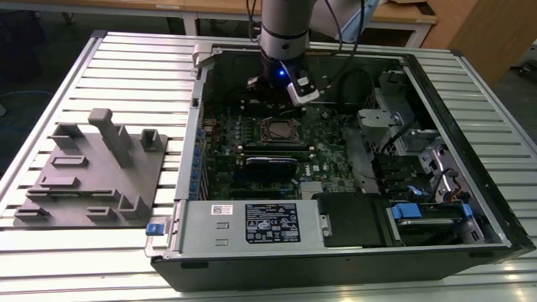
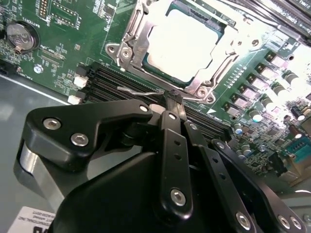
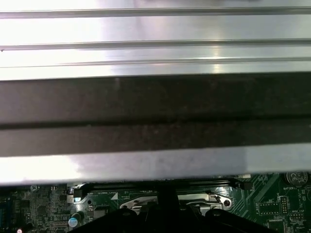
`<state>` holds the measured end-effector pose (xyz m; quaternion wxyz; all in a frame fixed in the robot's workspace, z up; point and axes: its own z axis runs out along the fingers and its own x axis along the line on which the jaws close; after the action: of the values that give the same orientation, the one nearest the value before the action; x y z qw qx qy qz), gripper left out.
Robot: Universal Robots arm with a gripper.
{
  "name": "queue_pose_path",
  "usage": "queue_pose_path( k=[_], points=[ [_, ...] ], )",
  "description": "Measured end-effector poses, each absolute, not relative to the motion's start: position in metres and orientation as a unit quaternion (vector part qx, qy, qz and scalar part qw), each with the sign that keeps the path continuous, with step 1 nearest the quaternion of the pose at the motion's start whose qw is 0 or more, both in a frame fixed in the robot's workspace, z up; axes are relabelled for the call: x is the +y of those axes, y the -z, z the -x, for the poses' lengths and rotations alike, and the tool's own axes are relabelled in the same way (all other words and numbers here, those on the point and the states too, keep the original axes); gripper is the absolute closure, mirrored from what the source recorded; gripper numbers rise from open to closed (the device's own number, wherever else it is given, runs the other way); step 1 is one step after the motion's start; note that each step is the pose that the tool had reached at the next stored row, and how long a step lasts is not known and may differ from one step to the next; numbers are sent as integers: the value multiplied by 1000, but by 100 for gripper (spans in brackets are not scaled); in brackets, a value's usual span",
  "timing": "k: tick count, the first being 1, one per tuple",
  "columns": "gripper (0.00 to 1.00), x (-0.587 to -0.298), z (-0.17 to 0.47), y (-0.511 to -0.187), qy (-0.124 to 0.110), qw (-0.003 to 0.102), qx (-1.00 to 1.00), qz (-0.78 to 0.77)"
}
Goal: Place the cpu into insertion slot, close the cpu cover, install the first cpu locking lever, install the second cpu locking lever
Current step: 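Install the first cpu locking lever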
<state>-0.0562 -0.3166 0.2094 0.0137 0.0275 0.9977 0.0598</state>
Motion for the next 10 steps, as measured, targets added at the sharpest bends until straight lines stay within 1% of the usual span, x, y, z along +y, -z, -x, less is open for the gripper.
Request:
queue_pose_path(
  k=[10],
  points=[
    [89,-317,50,-209,-60,14,998,-31]
  ],
)
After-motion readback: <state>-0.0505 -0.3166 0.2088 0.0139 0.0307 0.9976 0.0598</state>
